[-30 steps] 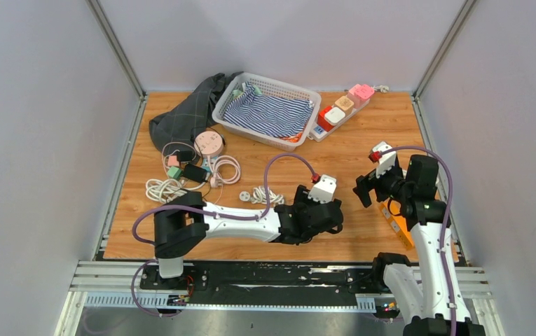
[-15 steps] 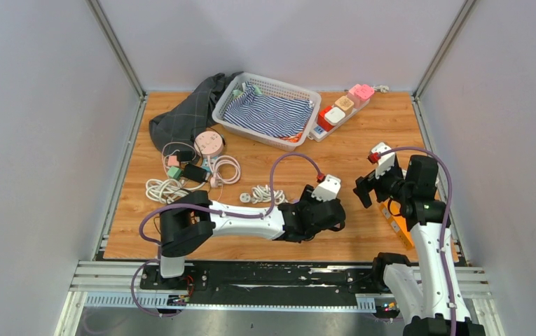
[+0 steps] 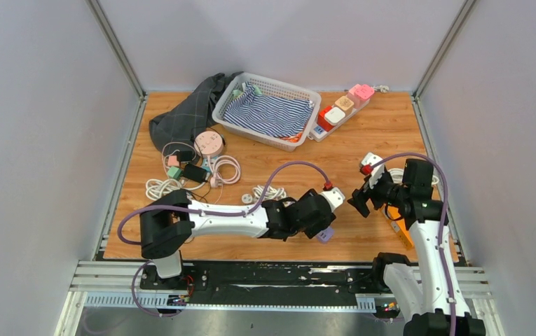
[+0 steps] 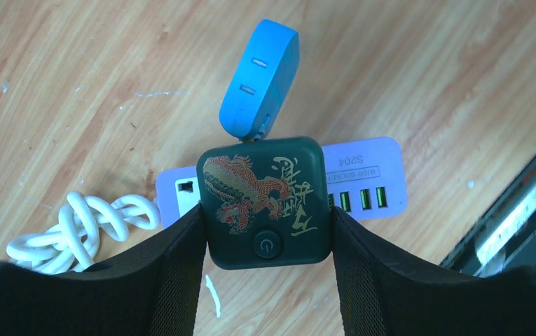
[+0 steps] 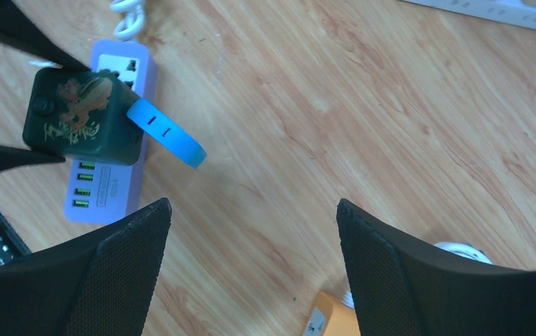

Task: Pull the plug off the socket
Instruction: Move the socket to the corner of the board.

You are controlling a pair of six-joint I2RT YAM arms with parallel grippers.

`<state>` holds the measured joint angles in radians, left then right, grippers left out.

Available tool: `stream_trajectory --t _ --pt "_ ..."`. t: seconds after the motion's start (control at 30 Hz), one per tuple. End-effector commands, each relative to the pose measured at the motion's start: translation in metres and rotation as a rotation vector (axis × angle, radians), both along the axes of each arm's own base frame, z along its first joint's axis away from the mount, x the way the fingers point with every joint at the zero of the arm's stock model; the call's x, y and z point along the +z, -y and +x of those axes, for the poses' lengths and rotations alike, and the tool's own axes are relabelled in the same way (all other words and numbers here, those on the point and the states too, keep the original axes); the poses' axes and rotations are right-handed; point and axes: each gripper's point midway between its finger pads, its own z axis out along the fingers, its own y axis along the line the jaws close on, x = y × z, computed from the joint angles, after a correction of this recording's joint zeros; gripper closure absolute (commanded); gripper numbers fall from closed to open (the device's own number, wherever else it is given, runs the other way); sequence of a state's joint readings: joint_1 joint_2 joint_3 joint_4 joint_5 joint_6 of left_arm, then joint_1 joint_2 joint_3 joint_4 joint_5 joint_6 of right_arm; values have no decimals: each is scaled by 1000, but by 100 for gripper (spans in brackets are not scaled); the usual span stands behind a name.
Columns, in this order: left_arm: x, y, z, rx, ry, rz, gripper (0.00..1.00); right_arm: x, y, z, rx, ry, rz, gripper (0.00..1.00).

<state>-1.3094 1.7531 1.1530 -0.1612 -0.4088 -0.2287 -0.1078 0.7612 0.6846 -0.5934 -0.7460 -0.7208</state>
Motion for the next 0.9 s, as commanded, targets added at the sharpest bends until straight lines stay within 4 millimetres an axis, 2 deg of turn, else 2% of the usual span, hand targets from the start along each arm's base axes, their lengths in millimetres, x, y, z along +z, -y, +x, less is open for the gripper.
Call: stream_trajectory --t 0.0,0.1,0.23,0.37,0.47,0.6,0.73,0.87 --pt "-12 -23 -18 -224 -109 129 81 -12 -20 -25 180 -1 42 14" --pt "-14 -33 -18 -269 -168 162 81 -18 -32 -40 290 27 56 18" --pt "-16 -37 -21 -310 -203 162 82 -26 -44 -63 445 85 55 19" --pt "-20 -36 -25 -302 -220 136 76 -28 -49 -69 509 126 52 19" --pt "-21 -27 -33 -300 -254 32 75 -32 -52 -73 559 140 47 20" --pt "-21 -21 -32 -264 -238 -69 69 -39 -55 -75 610 146 21 20" --pt "-14 -20 -29 -239 -216 -127 53 -44 -58 -74 651 142 6 21" --pt "-10 -24 -25 -199 -193 -161 25 -44 -62 -73 682 134 7 21"
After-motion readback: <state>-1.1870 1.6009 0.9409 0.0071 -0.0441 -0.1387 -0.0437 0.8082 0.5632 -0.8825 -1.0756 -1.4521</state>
